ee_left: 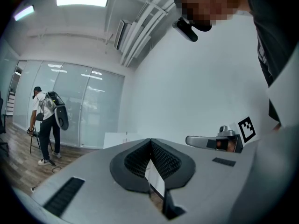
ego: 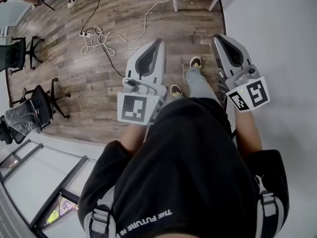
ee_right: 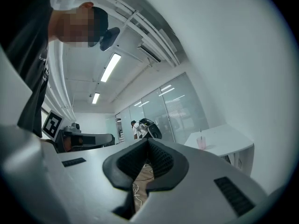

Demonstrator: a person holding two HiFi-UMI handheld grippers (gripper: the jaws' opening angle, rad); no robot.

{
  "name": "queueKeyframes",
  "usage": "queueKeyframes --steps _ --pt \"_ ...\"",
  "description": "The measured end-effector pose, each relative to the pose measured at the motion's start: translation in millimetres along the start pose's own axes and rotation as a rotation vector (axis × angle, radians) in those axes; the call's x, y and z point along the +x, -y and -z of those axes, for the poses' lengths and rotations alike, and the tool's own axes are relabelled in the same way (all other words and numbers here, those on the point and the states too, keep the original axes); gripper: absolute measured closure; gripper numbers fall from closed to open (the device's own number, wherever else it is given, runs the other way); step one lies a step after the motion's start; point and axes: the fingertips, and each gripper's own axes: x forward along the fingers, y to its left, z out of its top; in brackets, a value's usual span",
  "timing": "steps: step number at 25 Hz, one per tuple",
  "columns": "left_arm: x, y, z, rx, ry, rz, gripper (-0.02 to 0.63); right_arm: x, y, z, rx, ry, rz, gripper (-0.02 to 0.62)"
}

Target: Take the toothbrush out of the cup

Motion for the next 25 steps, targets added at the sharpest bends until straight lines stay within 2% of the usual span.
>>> queueKeyframes --steps 6,10,11,12,17,20,25 --pt "52.8 -12.5 0.9 0.014 -0.026 -0.012 0.586 28.6 48.8 3.7 0.044 -0.01 -0.007 0.577" --pt "86.3 -18.7 -3.4 0.015 -0.032 -0.028 0.586 47.1 69.6 2.8 0.046 -0.032 -0.072 0.571" --pt "92.0 -19.4 -4.7 0.015 -0.033 -0.031 0.586 50.4 71.3 2.2 0.048 -0.039 -0.092 0.499" --pt "97.7 -19.8 -5.1 0.016 -0.034 -0.033 0.586 53.3 73.6 2.3 0.049 -0.046 -0.108 0.472" --pt "129.7 -21.5 -11.3 0.039 -0.035 -0.045 0.586 68.0 100.3 0.1 0.046 -0.058 -0.123 0.48" --pt "145.1 -18.3 -16.5 0.056 -0.033 -0.057 0.586 71.7 123.4 -1.5 0.021 -0.064 -0.088 0.541" --pt "163.3 -18.0 -20.6 0.074 -0.028 -0.079 0.586 78.6 154.4 -3.3 0.048 -0.061 -0.045 0.577"
